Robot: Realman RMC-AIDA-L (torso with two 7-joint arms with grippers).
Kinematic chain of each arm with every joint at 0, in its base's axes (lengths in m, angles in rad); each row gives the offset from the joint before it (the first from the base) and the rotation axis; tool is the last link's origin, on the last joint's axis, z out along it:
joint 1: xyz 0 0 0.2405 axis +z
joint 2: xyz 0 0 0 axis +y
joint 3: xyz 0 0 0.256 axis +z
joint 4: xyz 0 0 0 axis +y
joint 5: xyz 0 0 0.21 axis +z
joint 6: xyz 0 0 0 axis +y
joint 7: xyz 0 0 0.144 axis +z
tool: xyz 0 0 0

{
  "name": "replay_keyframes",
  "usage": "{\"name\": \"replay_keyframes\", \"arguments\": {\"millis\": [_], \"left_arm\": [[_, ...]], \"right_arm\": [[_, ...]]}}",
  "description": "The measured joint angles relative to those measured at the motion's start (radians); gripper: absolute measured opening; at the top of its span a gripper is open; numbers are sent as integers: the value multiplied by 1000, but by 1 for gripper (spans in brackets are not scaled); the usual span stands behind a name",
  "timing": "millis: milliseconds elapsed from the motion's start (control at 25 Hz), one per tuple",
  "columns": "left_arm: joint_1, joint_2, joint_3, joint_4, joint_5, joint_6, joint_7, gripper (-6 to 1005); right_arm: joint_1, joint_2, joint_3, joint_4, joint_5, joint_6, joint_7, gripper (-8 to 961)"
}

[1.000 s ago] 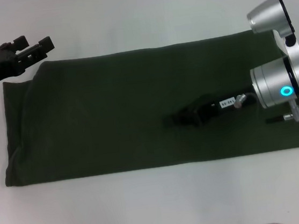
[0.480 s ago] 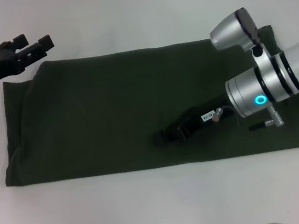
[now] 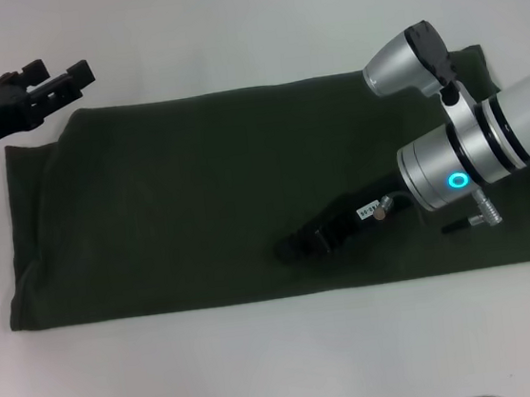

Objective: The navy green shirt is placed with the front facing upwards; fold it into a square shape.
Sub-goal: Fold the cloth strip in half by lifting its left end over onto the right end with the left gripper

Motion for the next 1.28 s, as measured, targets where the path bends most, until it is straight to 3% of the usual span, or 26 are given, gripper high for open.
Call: {"name": "replay_keyframes", "arguments": {"millis": [400,1280], "left_arm": [[0,0,0,0,-6,-5,2,889],[0,-7,0,0,-26,-19,5,889]], "right_arm": [[16,-1,-1,-41,67,-83,-34,20],[117,12,-163,11,81,87,0,20]]}}
